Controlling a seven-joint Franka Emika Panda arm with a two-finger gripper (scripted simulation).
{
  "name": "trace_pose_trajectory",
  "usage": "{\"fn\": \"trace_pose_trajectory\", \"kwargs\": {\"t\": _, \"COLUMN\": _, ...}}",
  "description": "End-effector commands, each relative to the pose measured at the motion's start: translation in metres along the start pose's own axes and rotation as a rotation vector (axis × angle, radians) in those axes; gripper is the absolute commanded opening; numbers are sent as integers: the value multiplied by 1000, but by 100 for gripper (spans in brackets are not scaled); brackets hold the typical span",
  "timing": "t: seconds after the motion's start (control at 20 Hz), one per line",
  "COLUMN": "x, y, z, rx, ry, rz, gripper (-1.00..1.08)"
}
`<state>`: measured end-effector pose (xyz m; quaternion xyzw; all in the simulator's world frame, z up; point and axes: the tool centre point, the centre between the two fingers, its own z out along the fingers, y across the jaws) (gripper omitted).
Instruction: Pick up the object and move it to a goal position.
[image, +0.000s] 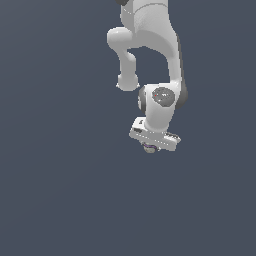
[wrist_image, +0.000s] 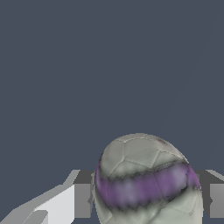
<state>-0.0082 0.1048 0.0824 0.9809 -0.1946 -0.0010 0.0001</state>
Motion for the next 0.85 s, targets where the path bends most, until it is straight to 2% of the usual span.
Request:
{"fn": "trace_pose_trajectory", "kwargs": {"t": 0.0, "x": -13, "y": 2, "z": -8, "rx": 1, "ry": 1, "rz": 0, "gripper": -100}}
{"fn": "trace_pose_trajectory", "kwargs": {"t": 0.4, "x": -42, "y": 6, "z": -26, "rx": 1, "ry": 1, "rz": 0, "gripper": -100}}
{"fn": "trace_pose_trajectory", "kwargs": {"t": 0.8, "x": -49, "y": 6, "z": -31, "rx": 1, "ry": 2, "rz": 0, "gripper": -100}}
